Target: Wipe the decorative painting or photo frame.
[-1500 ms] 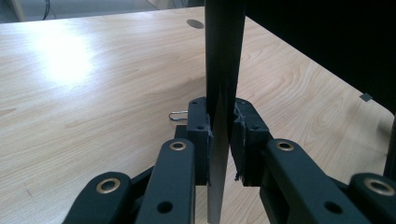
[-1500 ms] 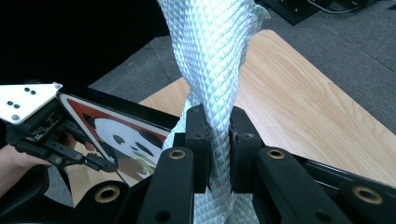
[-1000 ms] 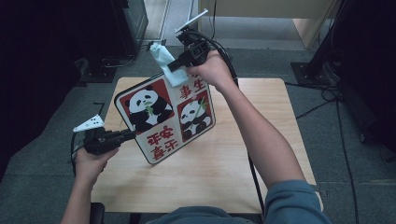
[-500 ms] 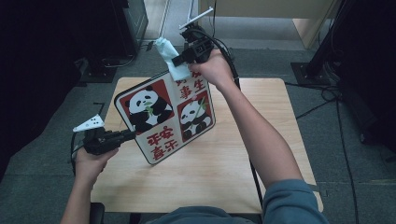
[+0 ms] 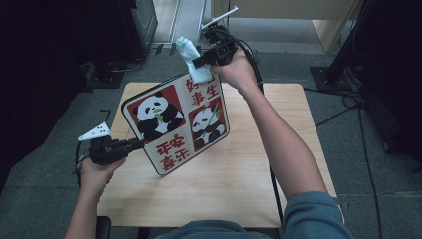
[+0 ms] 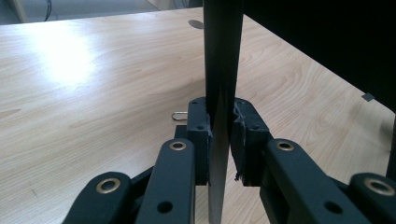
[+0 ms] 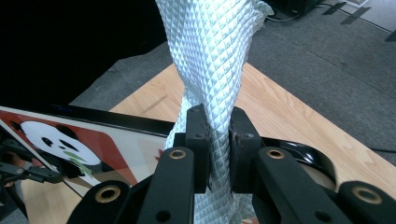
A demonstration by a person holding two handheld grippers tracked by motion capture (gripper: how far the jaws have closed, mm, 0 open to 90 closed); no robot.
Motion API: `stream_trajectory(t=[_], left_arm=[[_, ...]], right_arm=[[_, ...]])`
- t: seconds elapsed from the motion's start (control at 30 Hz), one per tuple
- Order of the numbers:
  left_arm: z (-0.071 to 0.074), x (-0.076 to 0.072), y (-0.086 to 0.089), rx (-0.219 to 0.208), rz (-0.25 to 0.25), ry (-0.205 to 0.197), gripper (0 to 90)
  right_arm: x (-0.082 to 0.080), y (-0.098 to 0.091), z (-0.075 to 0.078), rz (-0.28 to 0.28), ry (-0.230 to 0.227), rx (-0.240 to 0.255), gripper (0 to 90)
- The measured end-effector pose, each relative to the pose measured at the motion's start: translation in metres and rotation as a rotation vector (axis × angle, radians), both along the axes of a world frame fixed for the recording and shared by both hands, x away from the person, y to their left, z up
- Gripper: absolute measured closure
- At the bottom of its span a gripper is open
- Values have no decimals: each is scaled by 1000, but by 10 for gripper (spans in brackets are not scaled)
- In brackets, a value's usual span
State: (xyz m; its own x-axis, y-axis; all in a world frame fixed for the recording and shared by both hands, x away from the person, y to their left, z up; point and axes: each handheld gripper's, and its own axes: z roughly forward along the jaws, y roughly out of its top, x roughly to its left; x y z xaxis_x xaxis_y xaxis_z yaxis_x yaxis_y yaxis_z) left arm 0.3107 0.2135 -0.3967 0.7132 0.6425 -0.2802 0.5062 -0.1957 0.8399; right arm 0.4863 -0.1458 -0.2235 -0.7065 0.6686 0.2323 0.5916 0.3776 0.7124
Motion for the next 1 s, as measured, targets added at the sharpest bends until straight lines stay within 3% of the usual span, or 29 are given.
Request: stream_trajectory(t=[0.27,0.4,0.53,1.0], left_arm=[[0,0,0,-1,-2,0,792],[0,0,0,-2,-1,0,792],[0,0,0,-1,-3,2,792],[0,0,1,3,-6,-2,792]], right_arm=[[2,-10,0,-22,13,2,813],[6,-13,2,-54,-15,-7,813],[14,-18,1,-76,4,13,810],[17,-39,-1,-121,6,0,810]])
